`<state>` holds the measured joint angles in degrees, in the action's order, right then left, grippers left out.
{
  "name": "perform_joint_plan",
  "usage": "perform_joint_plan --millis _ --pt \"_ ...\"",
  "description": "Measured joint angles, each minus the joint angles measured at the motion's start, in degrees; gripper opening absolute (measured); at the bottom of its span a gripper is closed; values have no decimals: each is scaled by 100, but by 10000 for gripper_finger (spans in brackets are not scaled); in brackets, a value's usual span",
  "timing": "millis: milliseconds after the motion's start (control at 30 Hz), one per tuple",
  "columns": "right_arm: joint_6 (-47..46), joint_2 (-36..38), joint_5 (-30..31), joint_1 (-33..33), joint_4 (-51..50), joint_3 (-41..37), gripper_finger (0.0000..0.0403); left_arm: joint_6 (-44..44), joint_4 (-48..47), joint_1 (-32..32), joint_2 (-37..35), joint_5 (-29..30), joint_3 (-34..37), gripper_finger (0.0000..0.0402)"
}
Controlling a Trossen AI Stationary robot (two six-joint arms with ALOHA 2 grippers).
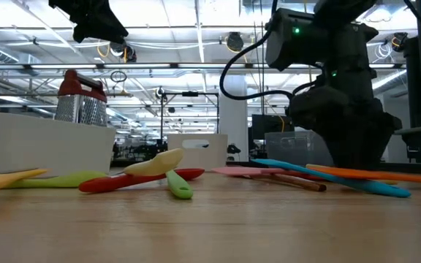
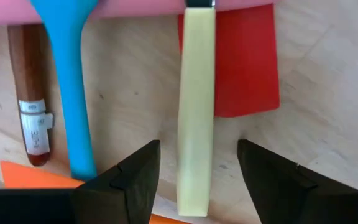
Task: Pick & Place Kitchen Items
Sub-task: Put the yellow table knife into the bottom white bin
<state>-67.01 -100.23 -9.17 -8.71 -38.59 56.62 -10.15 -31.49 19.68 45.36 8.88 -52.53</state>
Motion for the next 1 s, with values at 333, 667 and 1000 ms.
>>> perform_joint_plan --millis 333,667,1000 --pt "14 -15 -17 0 -195 -15 174 -2 1 0 0 0 0 145" --pt "-175 -17 26 0 -292 -22 66 -4 1 0 2 4 0 145" --pt "-367 512 19 0 -199 -58 66 -7 5 0 0 4 0 145"
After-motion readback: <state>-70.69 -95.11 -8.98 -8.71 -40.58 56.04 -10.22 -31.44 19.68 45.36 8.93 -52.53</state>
